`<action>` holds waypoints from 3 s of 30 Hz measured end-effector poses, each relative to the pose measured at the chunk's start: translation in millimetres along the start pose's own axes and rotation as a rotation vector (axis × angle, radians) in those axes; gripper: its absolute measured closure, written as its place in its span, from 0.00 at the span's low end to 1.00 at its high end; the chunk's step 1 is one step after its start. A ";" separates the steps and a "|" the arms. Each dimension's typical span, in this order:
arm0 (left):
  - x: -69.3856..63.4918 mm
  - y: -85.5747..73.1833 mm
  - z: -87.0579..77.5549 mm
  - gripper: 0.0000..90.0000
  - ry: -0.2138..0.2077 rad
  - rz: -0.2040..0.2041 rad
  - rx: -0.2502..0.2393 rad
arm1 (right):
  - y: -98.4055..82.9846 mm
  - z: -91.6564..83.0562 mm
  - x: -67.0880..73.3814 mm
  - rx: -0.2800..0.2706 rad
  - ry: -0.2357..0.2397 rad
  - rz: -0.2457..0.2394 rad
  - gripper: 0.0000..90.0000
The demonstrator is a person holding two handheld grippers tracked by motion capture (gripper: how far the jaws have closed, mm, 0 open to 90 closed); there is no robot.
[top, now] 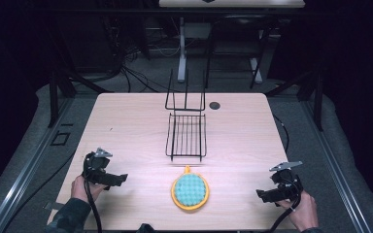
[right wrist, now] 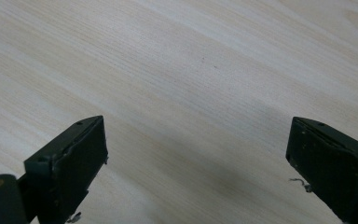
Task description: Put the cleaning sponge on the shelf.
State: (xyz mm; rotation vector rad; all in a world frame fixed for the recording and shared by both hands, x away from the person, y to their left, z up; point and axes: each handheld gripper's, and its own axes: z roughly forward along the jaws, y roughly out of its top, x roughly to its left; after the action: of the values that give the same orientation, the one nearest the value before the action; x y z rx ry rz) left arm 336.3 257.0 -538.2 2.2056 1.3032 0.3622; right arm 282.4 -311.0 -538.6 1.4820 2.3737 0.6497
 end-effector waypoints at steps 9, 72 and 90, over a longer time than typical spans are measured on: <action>-0.2 -1.5 0.6 0.00 0.007 0.009 0.002 | 4.0 -0.4 3.5 -0.008 0.026 -0.015 0.05; -4.1 0.5 4.6 0.00 0.003 0.008 0.019 | 81.1 17.7 123.7 -0.052 0.288 -0.272 0.00; -2.3 1.3 3.9 0.00 -0.001 0.006 0.017 | 98.6 43.4 148.2 -0.007 0.330 -0.312 0.00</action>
State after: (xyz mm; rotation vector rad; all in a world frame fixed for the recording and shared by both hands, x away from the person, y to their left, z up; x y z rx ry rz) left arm 338.0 253.4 -540.5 2.2243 1.3041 0.3539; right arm 313.1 -130.8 -525.0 1.0292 2.7637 0.8741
